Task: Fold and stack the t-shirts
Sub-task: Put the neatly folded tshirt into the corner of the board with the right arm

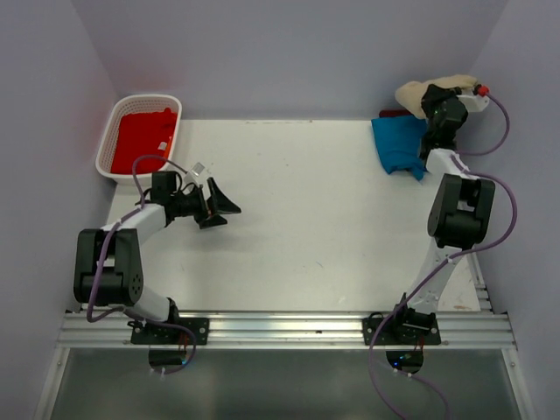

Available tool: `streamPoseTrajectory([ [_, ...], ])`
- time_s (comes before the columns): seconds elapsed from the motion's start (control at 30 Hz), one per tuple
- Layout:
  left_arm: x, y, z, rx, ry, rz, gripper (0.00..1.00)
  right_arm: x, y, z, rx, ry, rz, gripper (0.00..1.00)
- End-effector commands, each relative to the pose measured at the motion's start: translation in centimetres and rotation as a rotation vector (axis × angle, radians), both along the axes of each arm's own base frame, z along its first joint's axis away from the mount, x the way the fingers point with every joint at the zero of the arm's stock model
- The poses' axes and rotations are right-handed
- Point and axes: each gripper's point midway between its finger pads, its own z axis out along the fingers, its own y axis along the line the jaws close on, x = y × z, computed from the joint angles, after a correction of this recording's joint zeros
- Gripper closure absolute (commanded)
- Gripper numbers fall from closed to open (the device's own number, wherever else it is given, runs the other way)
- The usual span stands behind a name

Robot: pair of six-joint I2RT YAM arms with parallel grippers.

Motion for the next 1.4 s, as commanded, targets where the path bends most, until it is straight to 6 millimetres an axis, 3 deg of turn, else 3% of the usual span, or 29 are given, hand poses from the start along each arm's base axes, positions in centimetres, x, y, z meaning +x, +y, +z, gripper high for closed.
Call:
streamPoseTrajectory([
  [0.0,0.7,-0.4,0.1,-0.011,-0.03,-0.013,0.0,0.5,0.7,-1.4,0.035,-0.069,0.052,1.0],
  [0.13,0.0,-1.6,-0.7,-0.016,-0.018,-0.04,0.0,-0.1,3.0,-7.9,0.029,0.091,0.104,1.0],
  [0.17,-0.4,-2.0,-1.1,-0.019,-0.002,-0.049,0.0,-0.2,3.9,-10.8,0.049,0.169,0.129,1.0],
  [0.27,-1.1,-2.6,-1.7,-0.022,0.018,-0.066,0.0,-1.5,5.0,-14.1,0.095,0.274,0.176,1.0],
  [0.37,-1.3,-3.0,-1.5,-0.029,-0.01,-0.074,0.0,-4.0,6.8,-17.3,0.117,0.403,0.207,1.0],
  [0.4,-1.4,-3.0,-1.4,-0.03,-0.011,-0.077,0.0,-4.6,6.9,-16.2,0.118,0.394,0.207,1.0],
  [0.43,-1.5,-3.1,-1.2,-0.032,-0.017,-0.081,0.0,-5.7,7.4,-17.3,0.133,0.428,0.211,1.0],
  [0.5,-1.6,-3.1,-1.1,-0.033,-0.022,-0.082,0.0,-6.9,7.8,-16.7,0.133,0.436,0.212,1.0],
  [0.53,-1.6,-3.2,-1.0,-0.033,-0.027,-0.083,0.0,-7.5,8.0,-14.9,0.125,0.407,0.209,1.0],
  [0.6,-1.7,-3.2,-0.6,-0.039,-0.036,-0.087,0.0,-9.1,7.9,-14.9,0.109,0.423,0.177,1.0],
  [0.63,-1.8,-3.3,-0.5,-0.042,-0.039,-0.091,0.0,-9.7,7.6,-12.8,0.089,0.387,0.157,1.0],
  [0.67,-1.9,-3.3,-0.4,-0.043,-0.04,-0.091,0.0,-10.4,7.4,-12.8,0.087,0.406,0.137,0.73],
  [0.7,-2.0,-3.3,-0.3,-0.044,-0.043,-0.093,0.0,-10.7,7.3,-12.1,0.077,0.402,0.127,0.6],
  [0.8,-2.4,-3.2,-0.2,-0.043,-0.053,-0.097,0.0,-11.5,6.8,-8.7,0.026,0.362,0.104,0.33],
  [0.83,-2.6,-3.2,-0.3,-0.044,-0.05,-0.098,0.0,-11.6,6.6,-8.0,0.013,0.358,0.095,0.04],
  [0.87,-2.7,-3.2,-0.3,-0.045,-0.052,-0.099,0.0,-11.9,6.5,-6.8,0.003,0.344,0.092,0.01],
  [1.03,-3.5,-3.2,-0.2,-0.047,-0.058,-0.095,0.0,-13.4,6.0,-5.3,-0.023,0.362,0.057,0.01],
  [1.07,-3.7,-3.2,-0.3,-0.046,-0.058,-0.098,0.0,-14.1,5.9,-5.9,-0.017,0.408,0.05,0.01],
  [1.2,-4.0,-3.1,-0.1,-0.045,-0.062,-0.097,0.0,-17.0,6.1,-3.3,-0.021,0.389,0.037,0.01],
  [1.27,-4.0,-3.1,0.0,-0.042,-0.065,-0.096,0.0,-18.4,6.2,-3.2,-0.029,0.427,0.032,0.01],
  [1.37,-4.0,-3.1,0.1,-0.043,-0.077,-0.092,0.0,-19.0,6.8,-1.4,-0.051,0.357,0.068,0.01],
])
